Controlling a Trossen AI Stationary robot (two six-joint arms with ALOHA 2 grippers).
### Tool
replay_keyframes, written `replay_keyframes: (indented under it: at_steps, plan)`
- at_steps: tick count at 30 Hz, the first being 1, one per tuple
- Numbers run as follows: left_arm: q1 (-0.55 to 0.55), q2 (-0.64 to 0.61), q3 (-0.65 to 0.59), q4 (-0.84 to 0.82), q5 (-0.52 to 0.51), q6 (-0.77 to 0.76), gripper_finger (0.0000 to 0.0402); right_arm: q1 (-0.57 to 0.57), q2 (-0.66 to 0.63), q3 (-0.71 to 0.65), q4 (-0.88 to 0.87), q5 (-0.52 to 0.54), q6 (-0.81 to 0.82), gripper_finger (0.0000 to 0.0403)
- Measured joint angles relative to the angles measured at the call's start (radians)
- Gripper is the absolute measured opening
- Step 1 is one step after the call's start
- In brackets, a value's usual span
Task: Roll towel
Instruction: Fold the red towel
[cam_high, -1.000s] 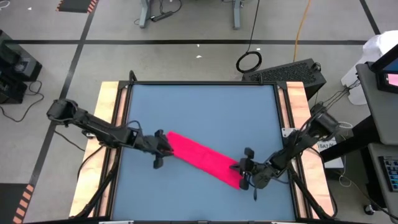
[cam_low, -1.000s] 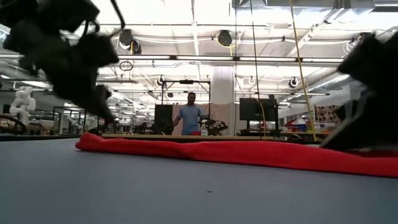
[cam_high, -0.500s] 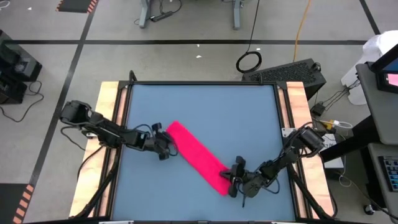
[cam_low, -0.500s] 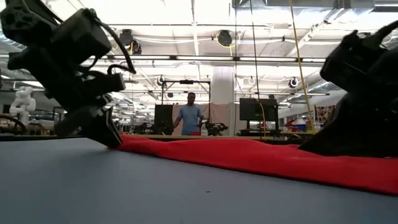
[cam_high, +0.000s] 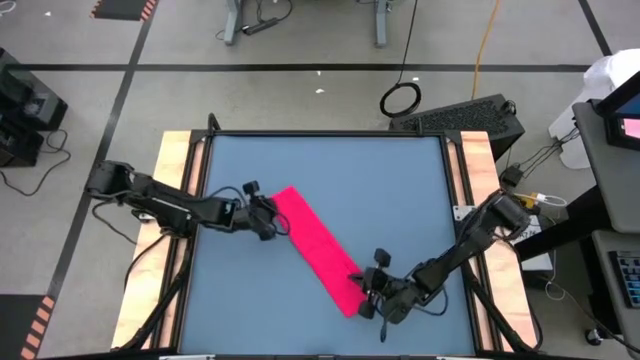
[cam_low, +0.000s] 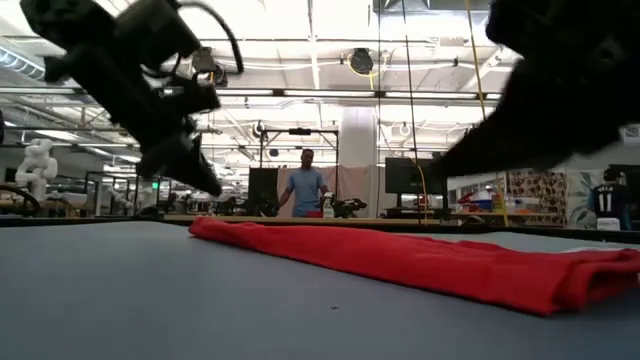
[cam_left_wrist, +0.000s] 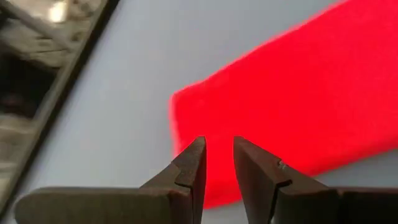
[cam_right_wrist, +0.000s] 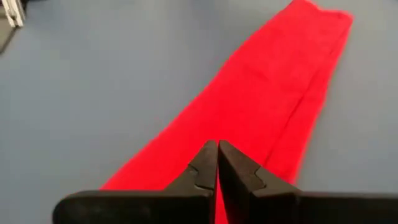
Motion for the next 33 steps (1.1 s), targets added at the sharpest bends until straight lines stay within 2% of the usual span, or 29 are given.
replay_keyframes:
  at_steps: [3,7,10,13,15,21,26,33]
  plan:
    - [-0.014,-0.048,0.003,-0.008,0.108,-0.12,0.0086,-0.03,-0.078,-0.003,-0.047,-0.047,-0.101,0.0006]
    - [-0.024,-0.056,-0.011,-0.018,0.203,-0.304,0.0086,-0.103,-0.133,-0.001,-0.07,-0.177,-0.234,0.0006]
    - [-0.02,-0.013,-0.022,-0.037,0.208,-0.359,0.0086,-0.178,-0.126,-0.002,-0.075,-0.28,-0.291,0.0006]
    - [0.002,0.042,-0.027,-0.068,0.204,-0.347,0.0086,-0.254,-0.093,-0.002,-0.075,-0.43,-0.335,0.0006]
    - [0.028,0.084,-0.026,-0.062,0.196,-0.317,0.0086,-0.288,-0.059,-0.003,-0.072,-0.481,-0.345,0.0006]
    - [0.12,0.197,-0.023,0.094,0.187,-0.174,0.0086,-0.325,0.039,-0.002,-0.018,-0.51,-0.211,0.0006]
    - [0.189,0.215,-0.022,0.229,0.169,-0.045,0.0086,-0.307,0.1,0.001,0.116,-0.496,-0.102,0.0006]
    - [0.315,0.214,0.0,0.308,0.186,0.111,0.0086,-0.295,0.104,-0.003,0.202,-0.372,-0.067,0.0006]
